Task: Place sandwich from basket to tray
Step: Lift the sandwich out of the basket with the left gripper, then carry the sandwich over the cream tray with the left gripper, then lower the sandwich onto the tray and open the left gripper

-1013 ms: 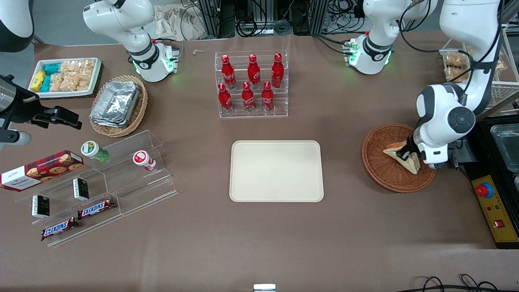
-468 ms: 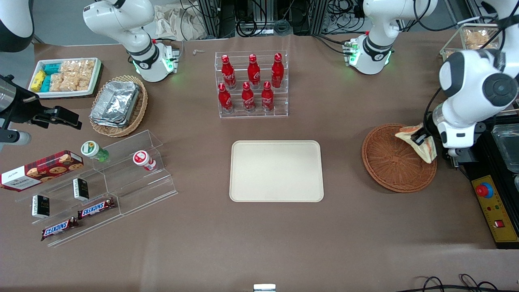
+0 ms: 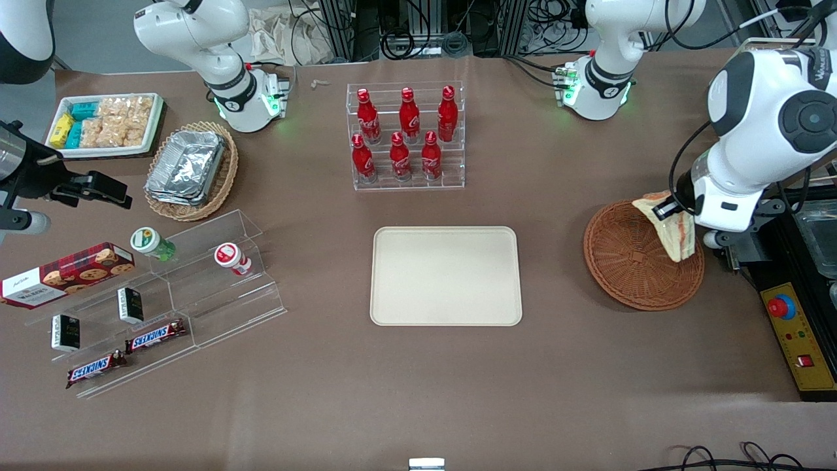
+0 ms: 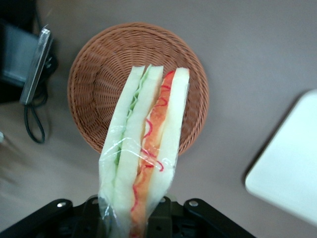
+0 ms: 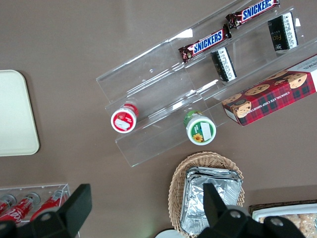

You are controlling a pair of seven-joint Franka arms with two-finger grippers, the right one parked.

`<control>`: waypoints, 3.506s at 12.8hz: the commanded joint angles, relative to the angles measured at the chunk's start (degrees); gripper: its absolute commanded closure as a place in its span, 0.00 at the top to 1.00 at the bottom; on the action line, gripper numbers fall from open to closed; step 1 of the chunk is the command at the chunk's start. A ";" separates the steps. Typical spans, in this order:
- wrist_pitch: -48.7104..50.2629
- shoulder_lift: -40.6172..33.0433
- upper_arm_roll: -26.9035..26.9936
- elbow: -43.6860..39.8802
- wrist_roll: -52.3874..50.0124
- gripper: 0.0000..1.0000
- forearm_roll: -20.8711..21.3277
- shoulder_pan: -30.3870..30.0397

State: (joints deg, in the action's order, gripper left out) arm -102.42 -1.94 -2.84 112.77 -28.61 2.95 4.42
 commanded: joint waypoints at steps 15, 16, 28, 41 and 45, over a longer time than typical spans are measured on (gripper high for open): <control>-3.99 24.86 -19.48 -17.94 -9.36 0.00 1.52 6.73; -6.71 26.53 -19.48 -17.33 -9.80 0.00 3.01 7.35; -20.27 37.27 -19.22 -13.37 -16.92 0.00 11.11 9.02; -23.79 38.85 -18.07 -12.31 -16.75 0.99 13.04 8.94; -23.62 38.33 -17.99 -12.40 -16.57 0.99 13.04 8.94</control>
State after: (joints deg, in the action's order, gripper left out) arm -125.24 36.72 -20.96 100.39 -44.32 14.60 13.20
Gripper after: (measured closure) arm 0.004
